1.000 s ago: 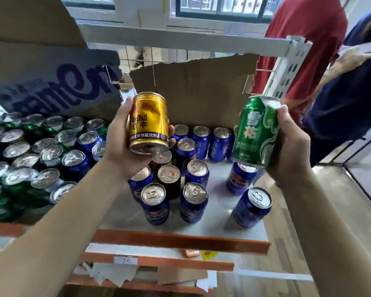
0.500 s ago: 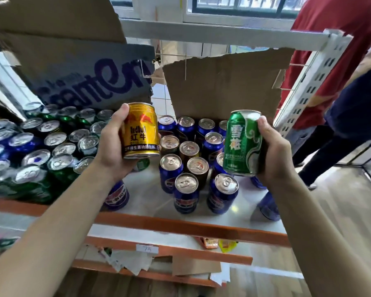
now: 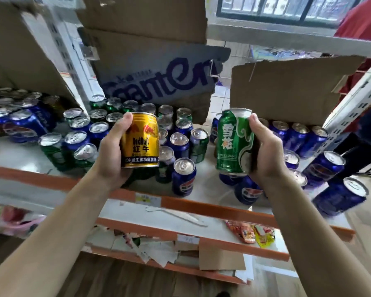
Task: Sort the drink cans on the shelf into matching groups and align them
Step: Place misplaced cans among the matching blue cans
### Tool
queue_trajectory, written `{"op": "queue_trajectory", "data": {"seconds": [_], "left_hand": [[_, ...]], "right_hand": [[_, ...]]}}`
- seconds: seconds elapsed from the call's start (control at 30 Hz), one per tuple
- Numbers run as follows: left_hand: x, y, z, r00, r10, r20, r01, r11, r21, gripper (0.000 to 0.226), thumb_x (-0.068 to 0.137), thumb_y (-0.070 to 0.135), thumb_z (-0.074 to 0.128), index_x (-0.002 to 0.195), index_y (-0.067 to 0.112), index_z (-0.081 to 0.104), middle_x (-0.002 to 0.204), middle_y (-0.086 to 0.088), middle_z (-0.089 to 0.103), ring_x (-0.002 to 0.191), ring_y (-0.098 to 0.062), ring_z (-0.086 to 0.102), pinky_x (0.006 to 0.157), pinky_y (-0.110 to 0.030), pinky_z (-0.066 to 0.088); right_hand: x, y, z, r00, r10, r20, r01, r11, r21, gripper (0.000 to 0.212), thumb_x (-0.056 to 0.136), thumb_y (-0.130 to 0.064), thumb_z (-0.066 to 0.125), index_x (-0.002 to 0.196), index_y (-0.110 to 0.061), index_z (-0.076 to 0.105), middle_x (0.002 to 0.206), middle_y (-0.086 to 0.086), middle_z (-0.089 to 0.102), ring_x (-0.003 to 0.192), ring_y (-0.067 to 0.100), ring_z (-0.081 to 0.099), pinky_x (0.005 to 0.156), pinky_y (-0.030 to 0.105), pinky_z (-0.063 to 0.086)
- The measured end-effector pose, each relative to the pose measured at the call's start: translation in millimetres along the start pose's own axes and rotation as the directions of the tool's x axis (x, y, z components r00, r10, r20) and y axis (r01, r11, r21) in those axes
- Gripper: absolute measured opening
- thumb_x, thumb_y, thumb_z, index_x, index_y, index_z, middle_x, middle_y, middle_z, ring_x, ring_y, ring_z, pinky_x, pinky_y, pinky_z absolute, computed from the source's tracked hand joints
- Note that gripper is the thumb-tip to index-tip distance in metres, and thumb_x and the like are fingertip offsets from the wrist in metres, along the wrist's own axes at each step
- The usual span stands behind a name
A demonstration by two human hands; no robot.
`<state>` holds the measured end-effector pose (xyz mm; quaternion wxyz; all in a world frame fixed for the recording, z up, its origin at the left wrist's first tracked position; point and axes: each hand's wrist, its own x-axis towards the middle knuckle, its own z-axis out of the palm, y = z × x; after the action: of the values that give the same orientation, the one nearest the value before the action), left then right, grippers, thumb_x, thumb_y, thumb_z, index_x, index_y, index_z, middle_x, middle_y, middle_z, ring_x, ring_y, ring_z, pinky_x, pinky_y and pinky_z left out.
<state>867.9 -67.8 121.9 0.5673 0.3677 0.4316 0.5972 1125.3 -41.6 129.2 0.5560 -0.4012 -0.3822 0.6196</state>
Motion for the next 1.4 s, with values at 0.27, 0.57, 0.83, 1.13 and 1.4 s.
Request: {"op": "queue_trajectory", "data": {"seconds": [0.27, 0.57, 0.83, 1.13, 1.4], "left_hand": [[-36.3, 33.6, -112.8, 0.997, 0.024, -0.071, -0.027, 0.999, -0.047, 0.037, 0.091, 0.045, 0.047, 0.091, 0.023, 0.077, 0.089, -0.007, 0.073, 0.08, -0.026, 0.069, 0.069, -0.038, 0.058], [-53.6, 55.5, -200.5, 0.996, 0.024, -0.088, -0.027, 0.999, -0.029, 0.055, 0.095, 0.049, 0.047, 0.13, 0.007, 0.056, 0.1, -0.014, 0.068, 0.086, -0.028, 0.068, 0.071, -0.041, 0.057], [-45.0, 53.3, -222.6, 0.989, -0.005, -0.148, 0.001, 1.0, -0.022, 0.036, 0.095, 0.047, 0.047, 0.105, 0.021, 0.07, 0.095, -0.01, 0.071, 0.086, -0.029, 0.068, 0.076, -0.045, 0.053], [-3.4, 57.8, -223.8, 0.991, -0.027, -0.128, 0.025, 1.0, -0.015, 0.062, 0.089, 0.051, 0.05, 0.133, 0.008, 0.054, 0.108, -0.018, 0.066, 0.09, -0.03, 0.068, 0.067, -0.04, 0.057], [16.3, 45.6, -214.8, 0.991, -0.049, -0.127, 0.047, 0.999, -0.02, 0.046, 0.09, 0.049, 0.05, 0.118, 0.016, 0.065, 0.1, -0.011, 0.068, 0.088, -0.028, 0.067, 0.07, -0.039, 0.056]], "right_hand": [[-16.8, 55.8, 100.5, 0.997, -0.031, 0.078, 0.034, 0.999, -0.034, 0.061, 0.085, -0.04, 0.053, 0.125, 0.006, 0.056, 0.108, 0.022, 0.064, 0.095, 0.036, 0.062, 0.088, 0.049, 0.049], [-28.5, 96.3, 166.4, 0.973, -0.131, 0.189, 0.157, 0.979, -0.128, 0.034, 0.095, -0.031, 0.049, 0.112, -0.008, 0.066, 0.104, 0.016, 0.072, 0.096, 0.036, 0.068, 0.082, 0.049, 0.057], [-13.4, 101.4, 181.2, 0.968, -0.138, 0.21, 0.182, 0.962, -0.206, 0.034, 0.092, -0.029, 0.054, 0.117, -0.006, 0.061, 0.101, 0.013, 0.07, 0.094, 0.032, 0.067, 0.082, 0.047, 0.057], [32.7, 93.3, 181.6, 0.963, -0.179, 0.204, 0.234, 0.927, -0.293, 0.079, 0.067, -0.049, 0.084, 0.132, -0.014, 0.056, 0.118, 0.009, 0.07, 0.112, 0.028, 0.066, 0.097, 0.045, 0.052], [34.4, 107.4, 153.0, 0.936, -0.218, 0.275, 0.343, 0.733, -0.587, 0.06, 0.08, -0.026, 0.074, 0.137, -0.018, 0.054, 0.127, -0.001, 0.065, 0.115, 0.014, 0.063, 0.1, 0.041, 0.052]]}}
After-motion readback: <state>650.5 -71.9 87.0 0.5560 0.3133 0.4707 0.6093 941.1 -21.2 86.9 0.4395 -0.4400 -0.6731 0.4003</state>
